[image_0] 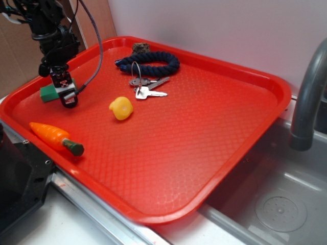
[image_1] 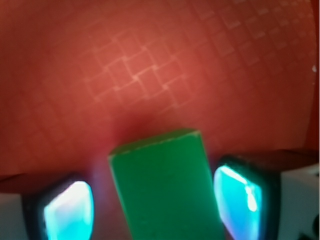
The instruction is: Grab the green block.
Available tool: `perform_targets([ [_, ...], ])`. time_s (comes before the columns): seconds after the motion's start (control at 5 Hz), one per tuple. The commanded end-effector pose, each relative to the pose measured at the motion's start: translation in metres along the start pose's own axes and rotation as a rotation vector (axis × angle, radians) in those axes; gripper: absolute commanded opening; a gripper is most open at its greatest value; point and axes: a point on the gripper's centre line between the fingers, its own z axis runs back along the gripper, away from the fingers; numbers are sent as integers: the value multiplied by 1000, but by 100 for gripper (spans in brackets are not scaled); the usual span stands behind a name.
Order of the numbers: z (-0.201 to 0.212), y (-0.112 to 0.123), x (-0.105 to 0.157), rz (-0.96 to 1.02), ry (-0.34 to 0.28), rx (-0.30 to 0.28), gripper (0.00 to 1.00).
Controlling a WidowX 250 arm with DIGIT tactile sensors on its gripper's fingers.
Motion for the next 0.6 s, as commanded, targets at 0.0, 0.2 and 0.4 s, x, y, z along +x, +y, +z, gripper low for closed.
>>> perform_targets([
  [0.0,-9,-13,0,27,29,-14,79],
  [0.2,-13,-7,-4,74,43,-30,0],
  [0.4,-12,0,-6,103,39,-37,0],
])
